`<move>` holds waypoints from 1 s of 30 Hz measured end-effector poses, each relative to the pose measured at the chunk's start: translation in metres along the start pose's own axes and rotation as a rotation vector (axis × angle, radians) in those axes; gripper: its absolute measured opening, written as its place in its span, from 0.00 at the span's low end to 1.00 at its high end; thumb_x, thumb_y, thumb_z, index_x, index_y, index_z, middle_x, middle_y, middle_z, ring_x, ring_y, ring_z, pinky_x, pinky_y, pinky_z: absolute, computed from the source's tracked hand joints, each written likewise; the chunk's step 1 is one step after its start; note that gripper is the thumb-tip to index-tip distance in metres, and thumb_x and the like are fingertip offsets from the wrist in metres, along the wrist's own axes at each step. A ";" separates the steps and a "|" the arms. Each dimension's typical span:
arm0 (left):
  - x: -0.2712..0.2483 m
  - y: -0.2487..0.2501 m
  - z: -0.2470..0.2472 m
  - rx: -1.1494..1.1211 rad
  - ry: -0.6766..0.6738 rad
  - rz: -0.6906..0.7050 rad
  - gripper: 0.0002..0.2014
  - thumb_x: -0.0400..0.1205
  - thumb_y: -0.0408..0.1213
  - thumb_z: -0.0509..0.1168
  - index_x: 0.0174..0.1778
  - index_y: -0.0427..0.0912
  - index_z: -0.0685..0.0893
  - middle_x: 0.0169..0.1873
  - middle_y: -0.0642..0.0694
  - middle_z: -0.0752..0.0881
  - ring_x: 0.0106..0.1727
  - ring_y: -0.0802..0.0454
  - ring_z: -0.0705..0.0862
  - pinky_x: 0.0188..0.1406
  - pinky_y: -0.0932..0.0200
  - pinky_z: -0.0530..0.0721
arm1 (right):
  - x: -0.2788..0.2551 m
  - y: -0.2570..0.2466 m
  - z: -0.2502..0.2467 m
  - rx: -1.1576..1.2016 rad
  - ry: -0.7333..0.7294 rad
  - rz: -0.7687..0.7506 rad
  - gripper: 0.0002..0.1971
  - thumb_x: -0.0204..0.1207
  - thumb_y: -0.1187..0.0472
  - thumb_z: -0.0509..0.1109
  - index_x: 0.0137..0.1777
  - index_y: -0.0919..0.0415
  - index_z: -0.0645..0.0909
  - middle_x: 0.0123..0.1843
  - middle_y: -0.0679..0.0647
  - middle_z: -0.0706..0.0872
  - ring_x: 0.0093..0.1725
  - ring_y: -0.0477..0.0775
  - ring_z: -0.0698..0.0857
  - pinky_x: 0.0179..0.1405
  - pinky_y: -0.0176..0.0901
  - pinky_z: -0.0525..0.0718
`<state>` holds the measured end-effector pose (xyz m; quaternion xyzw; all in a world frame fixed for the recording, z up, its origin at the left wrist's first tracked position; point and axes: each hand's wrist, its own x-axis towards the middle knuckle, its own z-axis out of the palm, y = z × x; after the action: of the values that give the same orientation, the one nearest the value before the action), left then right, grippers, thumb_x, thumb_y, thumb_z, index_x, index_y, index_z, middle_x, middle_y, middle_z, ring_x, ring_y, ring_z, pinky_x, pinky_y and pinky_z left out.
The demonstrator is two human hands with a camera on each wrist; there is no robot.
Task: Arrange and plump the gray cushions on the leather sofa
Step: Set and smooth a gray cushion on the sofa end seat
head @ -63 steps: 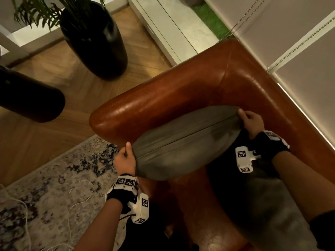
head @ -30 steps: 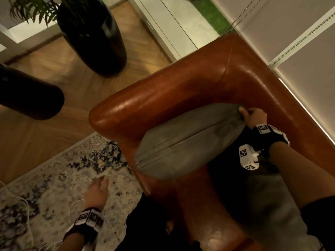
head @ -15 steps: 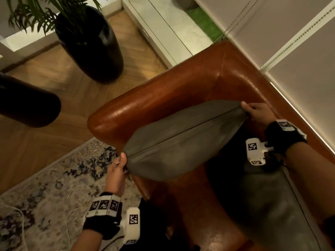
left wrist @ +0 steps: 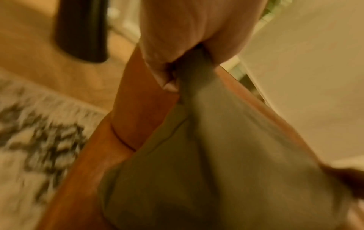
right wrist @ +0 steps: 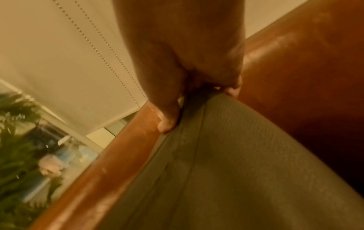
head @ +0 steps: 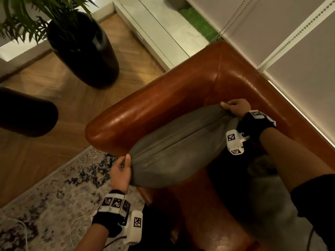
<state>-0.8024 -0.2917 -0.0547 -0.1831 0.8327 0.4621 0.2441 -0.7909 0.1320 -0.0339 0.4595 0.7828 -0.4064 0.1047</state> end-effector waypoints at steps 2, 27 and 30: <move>-0.001 0.004 0.007 0.045 0.030 0.056 0.16 0.85 0.44 0.56 0.55 0.35 0.82 0.48 0.41 0.82 0.53 0.45 0.79 0.51 0.56 0.71 | 0.003 -0.003 0.003 -0.023 0.030 -0.016 0.19 0.75 0.51 0.71 0.54 0.69 0.84 0.55 0.62 0.86 0.60 0.64 0.82 0.51 0.47 0.77; 0.010 -0.033 -0.009 0.177 -0.032 0.156 0.23 0.86 0.50 0.49 0.68 0.38 0.72 0.66 0.34 0.76 0.68 0.36 0.74 0.66 0.40 0.73 | -0.069 0.044 -0.040 -0.182 0.126 -0.082 0.19 0.81 0.54 0.63 0.66 0.65 0.78 0.65 0.63 0.82 0.64 0.62 0.80 0.58 0.44 0.73; 0.008 -0.019 -0.025 0.295 0.061 0.311 0.19 0.86 0.47 0.52 0.65 0.37 0.74 0.64 0.31 0.76 0.67 0.35 0.73 0.66 0.38 0.71 | -0.103 0.066 -0.076 -0.120 0.226 -0.116 0.18 0.81 0.54 0.64 0.66 0.62 0.79 0.65 0.61 0.83 0.64 0.59 0.81 0.58 0.39 0.71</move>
<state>-0.8043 -0.3232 -0.0609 -0.0286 0.9165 0.3616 0.1685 -0.6647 0.1387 0.0349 0.4492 0.8378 -0.3097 0.0197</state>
